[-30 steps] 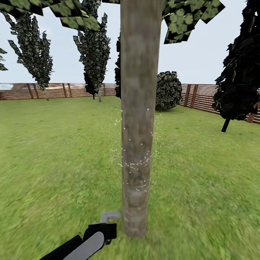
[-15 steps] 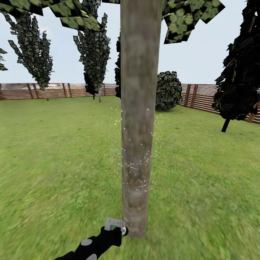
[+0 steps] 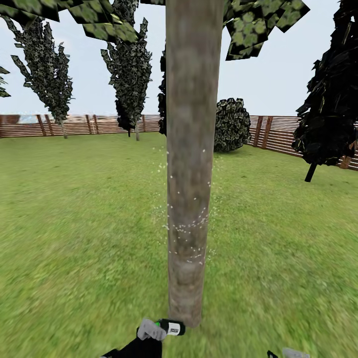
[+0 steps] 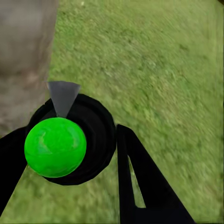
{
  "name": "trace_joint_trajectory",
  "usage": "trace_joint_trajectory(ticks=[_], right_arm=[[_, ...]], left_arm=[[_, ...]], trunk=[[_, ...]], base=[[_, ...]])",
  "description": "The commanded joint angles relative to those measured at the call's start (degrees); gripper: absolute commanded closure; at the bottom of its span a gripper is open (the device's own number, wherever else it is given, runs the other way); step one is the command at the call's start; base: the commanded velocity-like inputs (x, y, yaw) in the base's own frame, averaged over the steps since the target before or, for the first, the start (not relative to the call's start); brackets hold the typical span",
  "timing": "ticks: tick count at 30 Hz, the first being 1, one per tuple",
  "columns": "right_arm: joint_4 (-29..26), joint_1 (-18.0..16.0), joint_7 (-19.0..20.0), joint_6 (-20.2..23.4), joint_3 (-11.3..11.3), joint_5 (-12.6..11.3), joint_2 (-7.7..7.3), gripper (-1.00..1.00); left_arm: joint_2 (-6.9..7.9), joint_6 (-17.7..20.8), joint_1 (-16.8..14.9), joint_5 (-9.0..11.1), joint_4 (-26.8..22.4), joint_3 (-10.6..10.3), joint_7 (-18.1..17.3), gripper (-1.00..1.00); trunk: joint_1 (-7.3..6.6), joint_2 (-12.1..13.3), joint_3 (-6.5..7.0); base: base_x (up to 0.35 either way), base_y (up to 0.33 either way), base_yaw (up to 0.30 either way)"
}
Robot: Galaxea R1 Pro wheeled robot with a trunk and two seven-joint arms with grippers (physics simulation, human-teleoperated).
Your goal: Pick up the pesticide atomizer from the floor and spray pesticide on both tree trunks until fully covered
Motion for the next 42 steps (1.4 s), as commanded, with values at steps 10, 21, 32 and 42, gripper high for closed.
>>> trace_joint_trajectory(ticks=[10,21,32,42], right_arm=[[-27.4,0.2,12.3,32.4,-1.7,-0.9,-3.07,1.00],[-50.2,-3.3,17.6,61.1,-1.4,-1.0,-3.10,1.00],[-50.9,-12.0,29.4,65.0,7.0,-1.2,-7.64,1.00],[-49.9,-12.4,29.7,65.0,15.7,-1.3,-7.21,1.00]], left_arm=[[3.16,-2.1,0.8,0.7,-1.0,-0.1,-9.9,1.00],[3.24,-2.3,1.1,0.6,-1.1,-0.1,-11.0,1.00],[3.88,-4.4,1.8,0.3,-0.8,-0.1,-17.0,1.00],[3.81,-4.5,1.9,-2.5,-0.6,-0.2,-17.0,1.00]], trunk=[[0.03,-0.1,-0.05],[0.03,-0.1,-0.05],[0.03,-0.1,-0.05],[0.03,-0.1,-0.05]], base=[[0.000,0.000,0.000],[0.000,0.000,0.000],[0.000,0.000,0.000],[0.000,0.000,0.000]])
